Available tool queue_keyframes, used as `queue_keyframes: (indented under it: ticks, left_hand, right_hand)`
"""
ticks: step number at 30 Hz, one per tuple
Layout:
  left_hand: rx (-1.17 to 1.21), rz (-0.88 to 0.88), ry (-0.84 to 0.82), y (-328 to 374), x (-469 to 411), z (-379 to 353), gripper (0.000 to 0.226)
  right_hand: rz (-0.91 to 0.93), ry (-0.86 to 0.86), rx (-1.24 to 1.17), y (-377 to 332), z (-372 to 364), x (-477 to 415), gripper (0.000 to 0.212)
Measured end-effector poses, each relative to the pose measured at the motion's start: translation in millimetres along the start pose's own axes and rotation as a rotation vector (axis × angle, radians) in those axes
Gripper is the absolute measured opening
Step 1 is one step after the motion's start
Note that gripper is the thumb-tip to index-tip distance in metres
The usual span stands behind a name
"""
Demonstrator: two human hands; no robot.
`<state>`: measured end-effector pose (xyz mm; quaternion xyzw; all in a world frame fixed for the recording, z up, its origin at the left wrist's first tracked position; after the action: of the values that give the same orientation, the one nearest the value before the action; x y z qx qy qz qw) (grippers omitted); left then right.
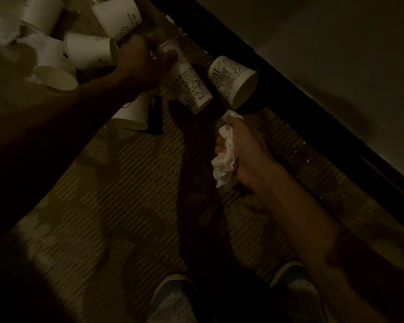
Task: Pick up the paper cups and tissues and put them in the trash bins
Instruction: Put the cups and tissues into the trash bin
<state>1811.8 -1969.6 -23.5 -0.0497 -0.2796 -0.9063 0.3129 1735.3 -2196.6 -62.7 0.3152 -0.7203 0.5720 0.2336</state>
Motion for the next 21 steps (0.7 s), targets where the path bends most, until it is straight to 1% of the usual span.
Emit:
queue_keyframes:
  ticks: [3,6,10,13,14,15,17,19,21]
  left_hand:
    - [0.015,-0.172,0.167,2,11,15,0.041]
    - [0.141,-0.245,0.263,10,35,33,0.033]
    - [0.153,-0.359,0.347,19,65,56,0.032]
    - [0.193,-0.429,0.331,25,89,64,0.035]
    - [0.197,-0.442,0.310,27,97,65,0.037]
    - [0.205,-0.448,0.276,29,106,64,0.038]
    - [0.241,-0.476,0.175,39,125,57,0.037]
    - [0.222,-0.514,0.095,50,144,49,0.034]
    - [0.230,-0.521,0.023,60,161,41,0.026]
  right_hand:
    - [0.013,-0.004,0.006,-2,-8,7,0.022]
    - [0.060,-0.041,-0.003,-6,-21,13,0.025]
    - [0.150,-0.072,-0.013,-15,-38,25,0.015]
    - [0.204,-0.079,-0.010,-25,-40,42,0.015]
    - [0.220,-0.082,0.001,-29,-40,48,0.019]
    - [0.229,-0.077,-0.001,-33,-38,53,0.029]
    - [0.268,-0.053,-0.033,-49,-29,63,0.042]
    - [0.304,-0.058,-0.117,-65,-22,75,0.047]
    - [0.309,-0.015,-0.243,-77,-8,87,0.052]
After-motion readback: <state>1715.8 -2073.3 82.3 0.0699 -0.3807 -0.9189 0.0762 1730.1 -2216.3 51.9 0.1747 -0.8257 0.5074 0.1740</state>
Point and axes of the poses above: each hand's wrist, its own x-axis away from the middle knuckle, its own z-axis out of the back of the hand, y = z × x, the point moved 4 cm from there along -x, towards the middle knuckle, and after that the axes turned 8 degrees about z, right-handed, at the moved point
